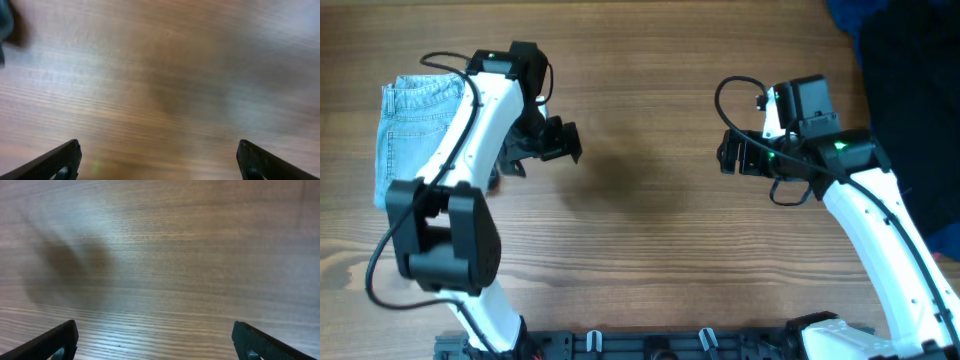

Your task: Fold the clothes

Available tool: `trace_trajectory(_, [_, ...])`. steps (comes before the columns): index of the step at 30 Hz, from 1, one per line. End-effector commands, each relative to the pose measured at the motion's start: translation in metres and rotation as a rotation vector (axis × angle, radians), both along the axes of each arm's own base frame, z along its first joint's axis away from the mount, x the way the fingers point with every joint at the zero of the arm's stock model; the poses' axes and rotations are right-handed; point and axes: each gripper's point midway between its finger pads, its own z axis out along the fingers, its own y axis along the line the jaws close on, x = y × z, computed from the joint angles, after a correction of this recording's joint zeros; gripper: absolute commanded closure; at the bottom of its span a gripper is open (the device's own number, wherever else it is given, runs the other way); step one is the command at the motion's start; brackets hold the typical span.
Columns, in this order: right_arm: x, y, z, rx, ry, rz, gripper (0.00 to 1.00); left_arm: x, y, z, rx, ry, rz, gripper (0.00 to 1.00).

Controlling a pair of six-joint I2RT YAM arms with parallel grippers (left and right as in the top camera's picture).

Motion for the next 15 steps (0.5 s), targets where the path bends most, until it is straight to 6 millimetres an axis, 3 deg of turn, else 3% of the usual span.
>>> trace_trajectory(1, [-0.012, -0.013, 0.024, -0.004, -0.106, -0.076, 0.00, -0.003, -0.016, 0.037, -0.039, -0.227, -0.068, 0.00])
trace_trajectory(5, [-0.028, -0.020, 0.033, 0.014, -0.235, -0.080, 0.00, -0.022, -0.017, 0.057, -0.078, -0.498, -0.087, 0.00])
trace_trajectory(9, [-0.043, -0.028, 0.048, 0.045, -0.418, -0.101, 0.00, -0.041, 0.001, 0.084, -0.038, -0.751, -0.063, 0.00])
trace_trajectory(11, [-0.049, -0.030, 0.055, 0.060, -0.479, -0.104, 0.00, -0.049, 0.008, 0.095, -0.022, -0.818, -0.051, 0.00])
trace_trajectory(15, [-0.059, -0.036, 0.051, 0.048, -0.490, -0.115, 0.00, -0.057, 0.022, 0.113, 0.032, -0.897, -0.022, 0.00])
